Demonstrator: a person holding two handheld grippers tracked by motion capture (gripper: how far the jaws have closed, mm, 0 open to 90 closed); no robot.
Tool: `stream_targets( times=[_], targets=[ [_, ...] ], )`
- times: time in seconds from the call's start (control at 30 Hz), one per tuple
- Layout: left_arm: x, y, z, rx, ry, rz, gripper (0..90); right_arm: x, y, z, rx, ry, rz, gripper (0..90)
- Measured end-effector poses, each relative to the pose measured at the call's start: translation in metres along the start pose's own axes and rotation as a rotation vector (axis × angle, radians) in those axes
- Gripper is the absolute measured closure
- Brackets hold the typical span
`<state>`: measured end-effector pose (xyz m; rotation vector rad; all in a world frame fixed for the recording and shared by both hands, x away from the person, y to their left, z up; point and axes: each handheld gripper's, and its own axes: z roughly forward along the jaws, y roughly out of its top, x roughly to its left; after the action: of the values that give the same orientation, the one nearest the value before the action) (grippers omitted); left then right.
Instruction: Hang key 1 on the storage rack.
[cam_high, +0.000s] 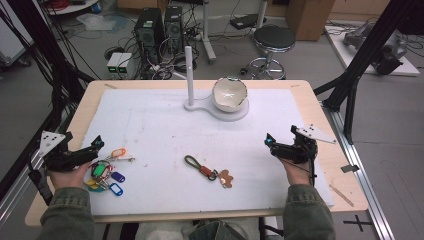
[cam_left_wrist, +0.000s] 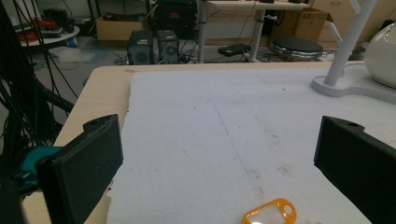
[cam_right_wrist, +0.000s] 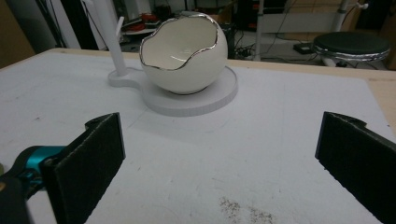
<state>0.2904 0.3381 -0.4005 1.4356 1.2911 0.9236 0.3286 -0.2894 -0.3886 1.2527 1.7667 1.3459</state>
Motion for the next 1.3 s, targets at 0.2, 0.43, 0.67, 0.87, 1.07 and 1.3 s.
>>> stream_targets(
  times=[0.2, 0.43, 0.67, 0.87, 1.07, 1.3],
  targets=[
    [0.0, 0.0, 0.001, 0.0, -0.009, -0.004, 1.7, 0.003, 0.001, 0.002, 0.016, 0.019, 0.001, 0.3],
    [0.0, 0.0, 0.0, -0.002, -0.009, -0.002, 1.7, 0.014, 0.002, 0.007, 0.046, 0.057, -0.011, 0.3],
    [-0.001, -0.001, -0.001, -0.001, -0.005, -0.004, 1.7, 0.021, 0.004, 0.01, 0.068, 0.085, -0.004, 0.3],
    [-0.001, -0.001, -0.002, -0.002, -0.003, -0.007, 1.7, 0.027, 0.004, 0.015, 0.089, 0.102, -0.007, 0.3],
    [-0.001, -0.001, -0.002, -0.001, -0.002, -0.009, 1.7, 0.034, 0.006, 0.019, 0.106, 0.121, -0.01, 0.3],
    [-0.001, -0.001, -0.003, -0.001, -0.003, -0.012, 1.7, 0.041, 0.007, 0.023, 0.127, 0.153, -0.002, 0.3]
  ],
)
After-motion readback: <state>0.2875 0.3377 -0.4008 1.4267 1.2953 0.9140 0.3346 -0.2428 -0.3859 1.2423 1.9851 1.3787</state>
